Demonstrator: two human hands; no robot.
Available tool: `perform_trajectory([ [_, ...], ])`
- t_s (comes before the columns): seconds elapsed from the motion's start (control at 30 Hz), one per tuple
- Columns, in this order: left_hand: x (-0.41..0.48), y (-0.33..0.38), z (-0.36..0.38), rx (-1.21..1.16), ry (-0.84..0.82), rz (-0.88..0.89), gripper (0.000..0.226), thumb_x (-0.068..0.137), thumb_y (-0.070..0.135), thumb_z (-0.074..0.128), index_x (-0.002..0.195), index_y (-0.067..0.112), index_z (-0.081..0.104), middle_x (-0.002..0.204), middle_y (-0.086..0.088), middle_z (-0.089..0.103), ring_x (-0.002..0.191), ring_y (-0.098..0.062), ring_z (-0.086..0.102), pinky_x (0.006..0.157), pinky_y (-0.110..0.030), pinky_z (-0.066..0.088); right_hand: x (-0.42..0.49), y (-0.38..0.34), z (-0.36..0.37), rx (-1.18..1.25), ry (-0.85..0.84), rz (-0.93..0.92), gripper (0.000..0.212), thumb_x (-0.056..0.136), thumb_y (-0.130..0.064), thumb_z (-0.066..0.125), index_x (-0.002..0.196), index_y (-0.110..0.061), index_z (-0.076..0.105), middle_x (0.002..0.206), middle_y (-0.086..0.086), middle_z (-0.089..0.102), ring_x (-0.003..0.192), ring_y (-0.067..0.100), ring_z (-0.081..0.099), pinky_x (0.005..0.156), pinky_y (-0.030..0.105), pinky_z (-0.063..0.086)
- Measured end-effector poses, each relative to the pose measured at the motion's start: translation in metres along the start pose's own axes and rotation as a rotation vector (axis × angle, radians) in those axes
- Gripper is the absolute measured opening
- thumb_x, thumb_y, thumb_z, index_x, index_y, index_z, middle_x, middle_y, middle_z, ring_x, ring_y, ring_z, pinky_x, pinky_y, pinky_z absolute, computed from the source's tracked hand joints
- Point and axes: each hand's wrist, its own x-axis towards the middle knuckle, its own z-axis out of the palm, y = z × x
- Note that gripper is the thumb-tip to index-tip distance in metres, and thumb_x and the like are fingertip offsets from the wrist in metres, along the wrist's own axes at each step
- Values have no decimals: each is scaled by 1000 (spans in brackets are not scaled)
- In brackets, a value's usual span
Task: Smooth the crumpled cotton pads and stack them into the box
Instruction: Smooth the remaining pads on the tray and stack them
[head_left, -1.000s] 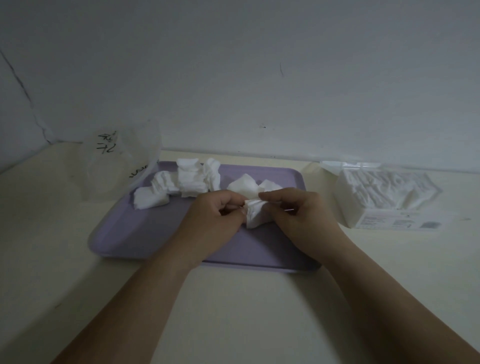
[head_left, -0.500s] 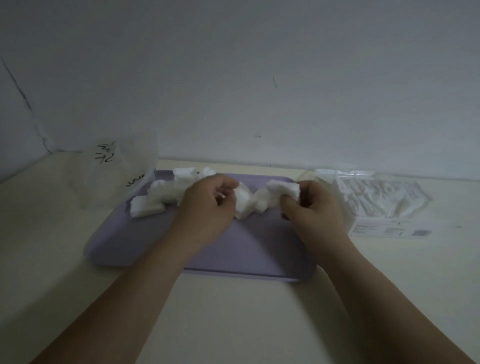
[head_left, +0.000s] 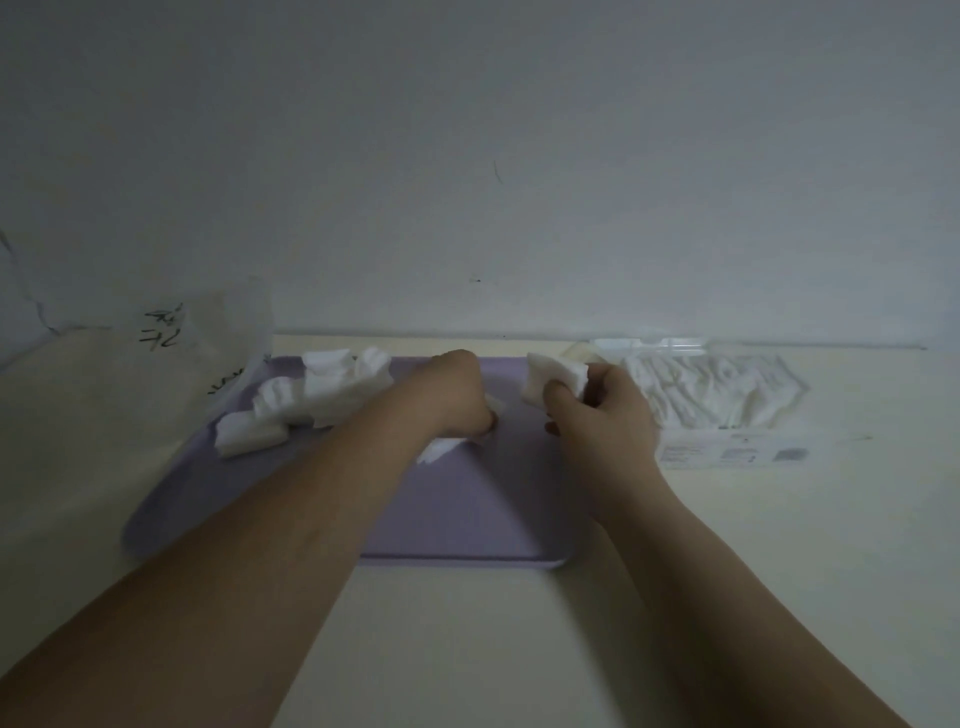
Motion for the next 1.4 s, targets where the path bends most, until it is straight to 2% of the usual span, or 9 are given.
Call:
perform_trajectory([
  [0.1,-2,-13,1,-276,21,15,19,75,25,79,80,10,70,76,-4,71,73,-23,68,64,-31,51,2,2,0,40,-1,11,23,74,-37,69,94,-26,65,86,-4,72,85,24,73,84,54,61],
  [0.27,-29,-20,-12,-693,331,184,9,83,19,81,82,18,72,82,-2,75,70,-9,64,66,-24,50,6,5,-3,50,-49,19,16,79,-28,73,94,-22,75,79,-1,77,78,24,76,79,56,63],
  [0.4,-51,-21,-19,-929,196,309,13,92,12,75,96,24,80,98,-4,77,87,-13,69,78,-27,54,3,0,-6,78,-154,-5,8,88,-17,77,95,-19,80,82,2,79,80,25,77,75,44,66],
  [0.5,-58,-24,-16,-981,75,336,28,91,6,75,113,24,77,109,-3,77,103,-15,72,90,-27,57,2,-3,-8,124,-262,-7,7,92,-13,75,98,-13,80,89,9,80,80,20,75,70,31,62],
  [0.6,-62,-25,-16,-997,111,285,39,77,6,89,111,19,73,99,-4,76,90,-14,73,80,-25,60,1,-3,-9,154,-383,-11,11,97,-11,70,100,-10,81,93,13,80,85,22,74,73,31,60],
  [0.77,-64,-25,-17,-997,165,309,24,72,8,93,88,12,75,84,-3,76,76,-14,68,73,-28,59,1,-3,-9,189,-503,-4,11,95,-9,73,97,-12,83,90,11,80,83,22,74,76,32,61],
  [0.93,-62,-26,-14,-1081,144,339,17,75,4,89,84,10,76,83,-8,77,78,-19,71,74,-33,60,2,-1,-10,239,-546,32,16,97,-10,71,109,-5,81,98,17,80,88,26,76,83,36,64],
  [1.07,-58,-24,-9,-1039,163,337,12,77,8,88,81,11,77,79,-4,76,73,-11,68,69,-25,55,3,-1,-8,258,-589,73,19,98,-12,68,111,-2,79,102,19,79,90,25,76,89,40,63],
  [1.4,-54,-26,-3,-957,231,349,9,81,22,88,84,17,81,85,-9,78,76,-13,67,70,-30,53,0,-10,-10,333,-674,179,24,101,-8,57,106,5,76,105,27,76,93,34,75,83,43,60],
])
